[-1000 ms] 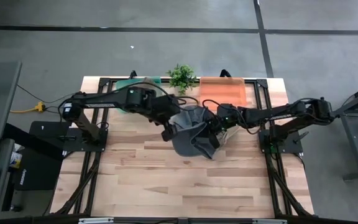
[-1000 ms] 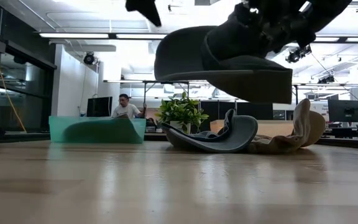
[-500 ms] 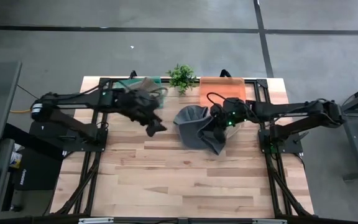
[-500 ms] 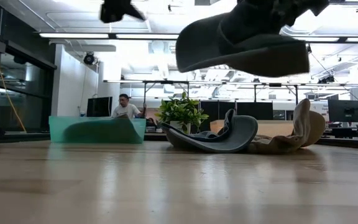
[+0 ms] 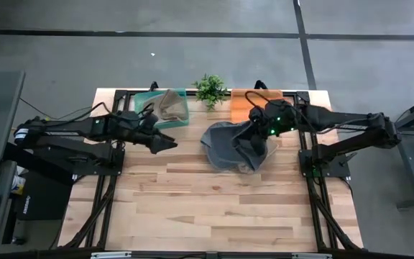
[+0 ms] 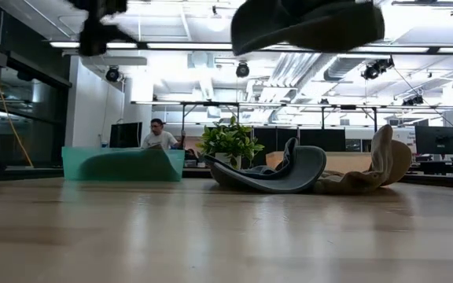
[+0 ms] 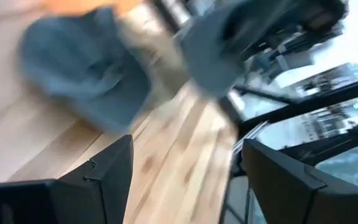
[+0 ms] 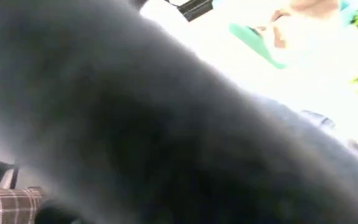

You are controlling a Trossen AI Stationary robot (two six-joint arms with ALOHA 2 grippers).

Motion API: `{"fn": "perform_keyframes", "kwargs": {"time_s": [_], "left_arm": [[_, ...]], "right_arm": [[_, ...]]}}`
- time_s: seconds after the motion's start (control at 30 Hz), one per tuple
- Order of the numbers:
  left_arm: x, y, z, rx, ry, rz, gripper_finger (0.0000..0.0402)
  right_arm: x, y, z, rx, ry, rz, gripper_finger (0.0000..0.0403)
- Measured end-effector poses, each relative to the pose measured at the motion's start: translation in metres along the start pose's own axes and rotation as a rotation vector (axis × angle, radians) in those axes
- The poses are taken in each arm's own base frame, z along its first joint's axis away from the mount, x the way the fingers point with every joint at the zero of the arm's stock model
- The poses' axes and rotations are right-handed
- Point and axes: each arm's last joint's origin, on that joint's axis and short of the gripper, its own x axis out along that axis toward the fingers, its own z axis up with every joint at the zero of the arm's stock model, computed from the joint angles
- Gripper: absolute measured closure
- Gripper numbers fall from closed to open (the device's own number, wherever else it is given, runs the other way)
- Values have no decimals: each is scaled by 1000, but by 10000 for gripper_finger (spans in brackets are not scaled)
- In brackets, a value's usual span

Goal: Pick & Place hat
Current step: Put the bottom blue cap into the orange bin

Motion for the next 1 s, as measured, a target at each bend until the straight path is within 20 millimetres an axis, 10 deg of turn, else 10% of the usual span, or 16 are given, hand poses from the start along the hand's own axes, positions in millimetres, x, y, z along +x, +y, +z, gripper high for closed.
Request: {"fn": "perform_keyframes", "kwargs": {"time_s": [0.53, 1.0], "left_arm": [[-19, 53, -38, -96, -68, -19, 142], [-28, 56, -41, -87, -94, -52, 142]], "right_arm": [[-85, 1, 65, 114, -134, -94, 402], [-94, -60, 68, 337, -81, -140, 403]]}}
